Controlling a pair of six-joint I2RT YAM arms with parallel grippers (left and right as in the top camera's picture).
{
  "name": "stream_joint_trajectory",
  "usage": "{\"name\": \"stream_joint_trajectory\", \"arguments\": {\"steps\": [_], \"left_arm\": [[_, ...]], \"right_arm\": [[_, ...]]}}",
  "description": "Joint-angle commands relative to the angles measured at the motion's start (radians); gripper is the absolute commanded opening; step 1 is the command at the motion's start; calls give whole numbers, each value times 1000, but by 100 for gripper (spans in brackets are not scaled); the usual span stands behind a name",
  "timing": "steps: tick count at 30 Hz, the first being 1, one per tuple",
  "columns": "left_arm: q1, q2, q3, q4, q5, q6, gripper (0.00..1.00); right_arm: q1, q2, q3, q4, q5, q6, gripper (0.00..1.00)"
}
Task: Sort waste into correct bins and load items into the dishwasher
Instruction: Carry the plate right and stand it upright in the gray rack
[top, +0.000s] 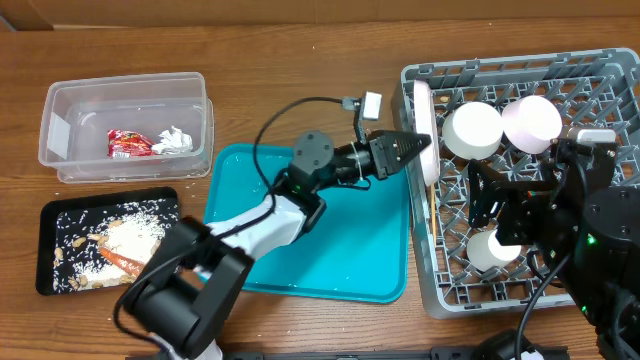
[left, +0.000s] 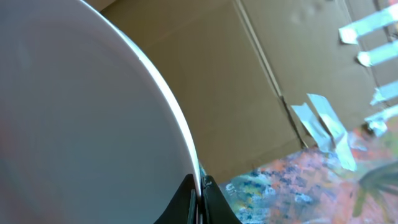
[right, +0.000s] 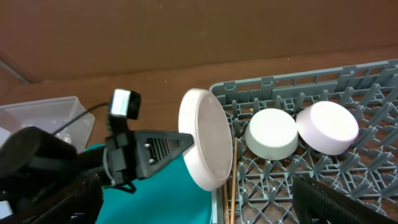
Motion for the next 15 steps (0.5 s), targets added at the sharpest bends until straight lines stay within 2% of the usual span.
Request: {"name": "stream_joint_trajectory", "arguments": {"steps": [1,2,5,6,7,8,12,15], "left_arm": [[-2,35,40,11,-23,-20,6],[-2,40,40,5,-24,-19,10],[-1,40,42,6,-27,-16,36],[0,40,44,7,-24,-16,47],[3,40,50,5,-14,-16,91],[6,40,57,5,3,-15,100],[30,22,104,-65,71,-2,100],[55,-44,150,-274,79,90,100]], "right_arm": [[5,-2,11,4,5,8,100],[5,-2,11,4,5,8,100],[5,-2,11,4,5,8,100],[5,-2,11,4,5,8,100],[5,-2,11,4,5,8,100],[5,-2,11,4,5,8,100],[5,-2,11,4,5,8,100],[5,-2,11,4,5,8,100]]}}
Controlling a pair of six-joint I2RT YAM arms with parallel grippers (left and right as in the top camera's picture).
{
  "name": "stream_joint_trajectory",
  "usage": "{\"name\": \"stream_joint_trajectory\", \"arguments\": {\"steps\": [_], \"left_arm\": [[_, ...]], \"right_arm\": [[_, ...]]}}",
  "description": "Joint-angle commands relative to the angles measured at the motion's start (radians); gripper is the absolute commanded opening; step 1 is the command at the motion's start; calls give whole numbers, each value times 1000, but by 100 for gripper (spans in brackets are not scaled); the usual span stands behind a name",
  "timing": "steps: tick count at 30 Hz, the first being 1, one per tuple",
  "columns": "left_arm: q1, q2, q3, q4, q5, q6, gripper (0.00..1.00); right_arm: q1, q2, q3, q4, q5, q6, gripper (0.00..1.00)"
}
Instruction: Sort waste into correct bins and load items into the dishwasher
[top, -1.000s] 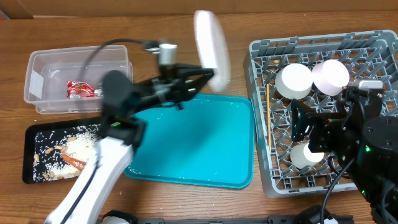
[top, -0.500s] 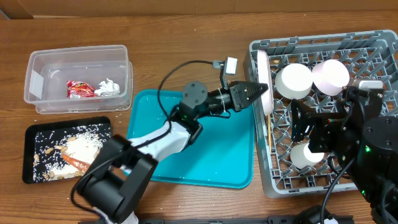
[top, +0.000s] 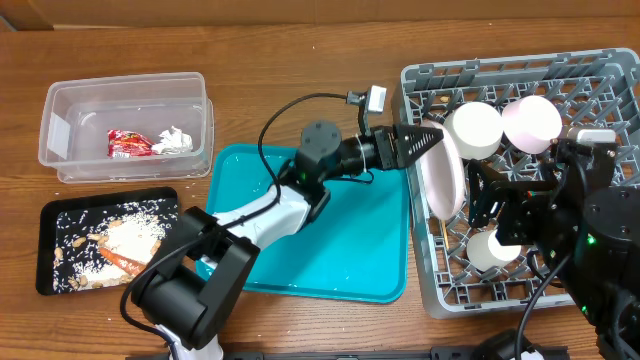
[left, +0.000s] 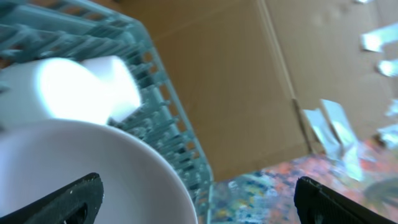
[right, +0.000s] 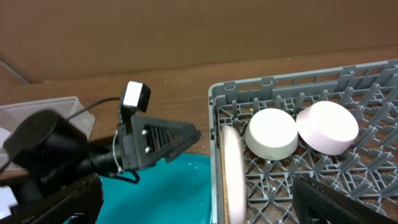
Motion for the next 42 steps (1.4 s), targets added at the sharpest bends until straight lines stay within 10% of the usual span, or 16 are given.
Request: {"name": "stream_joint_trajectory", "arguments": {"steps": [1,10,19,29,42], "left_arm": [[35,-96,69,-166,29,135,100],[164,-393,317,-1098,-219,544,100],[285,-614,649,-1930,-825,864,100],[285,-699,676,-2229,-948,885,100],[284,-640,676,-2244,-948,885,100]], "right_arm": [[5,-2,11,4,4,8,100],[5,-2,11,4,4,8,100],[5,-2,11,4,4,8,100],[5,-2,11,0,4,8,100],[-5,-77,10,-26,5,6,100]]}}
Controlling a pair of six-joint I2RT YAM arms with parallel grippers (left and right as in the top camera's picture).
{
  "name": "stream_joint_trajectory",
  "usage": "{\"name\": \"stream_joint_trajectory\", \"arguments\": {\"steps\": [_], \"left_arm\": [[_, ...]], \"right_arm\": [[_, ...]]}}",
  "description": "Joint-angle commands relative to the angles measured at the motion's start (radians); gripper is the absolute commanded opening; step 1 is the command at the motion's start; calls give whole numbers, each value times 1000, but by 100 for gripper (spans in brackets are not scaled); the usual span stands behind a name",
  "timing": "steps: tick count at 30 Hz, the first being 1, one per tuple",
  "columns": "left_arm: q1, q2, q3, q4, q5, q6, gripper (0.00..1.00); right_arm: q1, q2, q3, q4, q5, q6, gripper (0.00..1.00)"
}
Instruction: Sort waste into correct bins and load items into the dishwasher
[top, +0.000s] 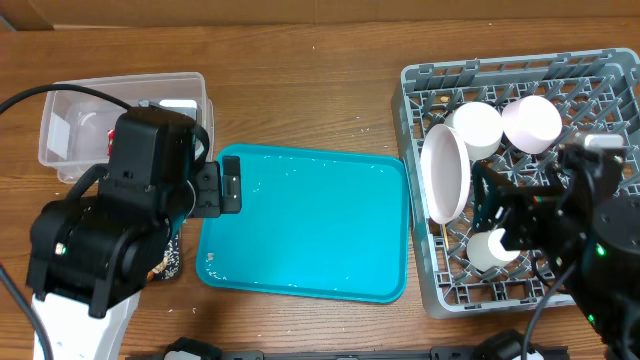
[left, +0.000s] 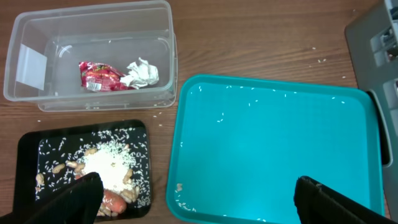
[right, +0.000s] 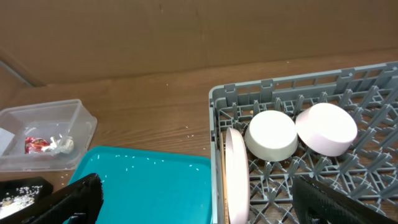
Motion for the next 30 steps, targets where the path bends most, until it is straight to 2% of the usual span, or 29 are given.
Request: {"name": "stream_joint_trajectory", "arguments": {"steps": [1,4,9,14,19,25,30], "left_arm": [[4,23,11,-3,-18,15,100],[4,40,11,-3,-18,15,100],[4,73,11,-3,-18,15,100],[4,112,11,-3,-18,15,100],[4,153,11,-3,-18,15,100],[4,206,11,-3,-18,15,100],[4,245,11,-3,-17,15,100]], "right_arm": [[-15,-57,10,-43,4,7,100],[-92,-110,-21,-18,68,-12,100],[-198,-262,-265,277,79,-27,100],[-203,-468,-641,509,29,-26,100],[-203,-649,-958,611,-25,-26,100],[-203,-832,-1235,698,-26,-26,100],[-203,-844,-1382,868,-26,-26,100]]}}
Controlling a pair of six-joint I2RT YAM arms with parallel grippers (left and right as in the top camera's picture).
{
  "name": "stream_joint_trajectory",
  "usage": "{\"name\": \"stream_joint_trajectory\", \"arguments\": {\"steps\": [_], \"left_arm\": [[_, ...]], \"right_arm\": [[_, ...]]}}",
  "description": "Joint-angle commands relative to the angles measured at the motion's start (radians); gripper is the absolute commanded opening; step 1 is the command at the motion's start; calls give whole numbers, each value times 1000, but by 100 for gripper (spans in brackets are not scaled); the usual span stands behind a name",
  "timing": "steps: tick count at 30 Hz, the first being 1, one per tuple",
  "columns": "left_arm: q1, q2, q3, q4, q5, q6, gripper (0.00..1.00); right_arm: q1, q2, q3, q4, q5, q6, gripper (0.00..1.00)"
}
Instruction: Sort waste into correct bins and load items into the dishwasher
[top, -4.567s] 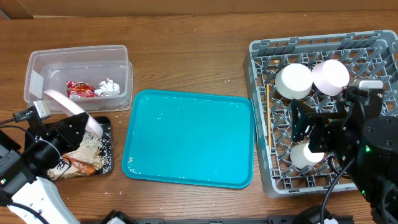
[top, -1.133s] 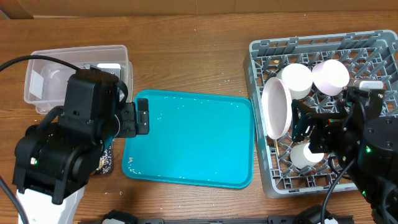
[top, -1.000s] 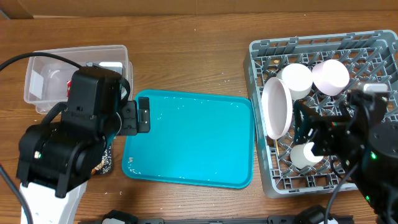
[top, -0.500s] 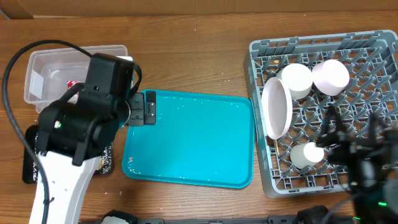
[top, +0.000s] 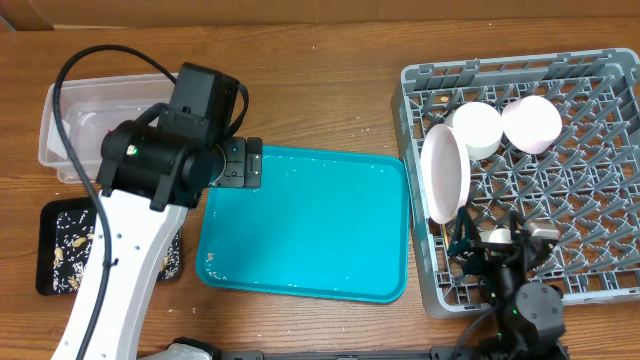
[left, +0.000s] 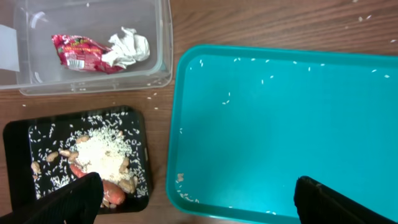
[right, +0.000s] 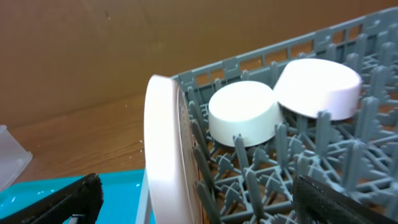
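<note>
A white plate (top: 445, 185) stands on edge in the left row of the grey dish rack (top: 600, 200); up close in the right wrist view the plate (right: 165, 155) leans beside two upturned white bowls (right: 242, 112). My left gripper (left: 199, 186) hangs open and empty high over the teal tray (left: 273, 124), which holds only scattered rice grains. My right gripper (right: 198, 186) is open and empty, low at the rack's front, right by the plate.
A clear bin (left: 93, 56) holds a red wrapper (left: 78, 50) and a crumpled tissue. A black tray (left: 74, 162) of rice and food scraps lies in front of it. The left arm (top: 160, 160) covers part of both in the overhead view.
My right arm has dropped low toward the front of the rack and now sees the plate and bowls from close by. The left arm shifted slightly toward the back. Both grippers remain open.
My left gripper was shut on the white plate at the rack's left edge. Half a second later it was open, with the plate leaning in the rack. Then the left arm was back over the tray's left side, and it is still there now.
</note>
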Motion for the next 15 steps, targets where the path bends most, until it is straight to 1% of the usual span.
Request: {"name": "stream_joint_trajectory", "arguments": {"steps": [1,3,15], "left_arm": [[4,26,11,0,-17,15,100],[4,42,11,0,-17,15,100],[4,121,11,0,-17,15,100]], "right_arm": [[-5,-16,-54,65,-4,-6,100],[-5,-16,-61,87,-3,-6,100],[-5,-15,-61,87,-4,-6,100]]}}
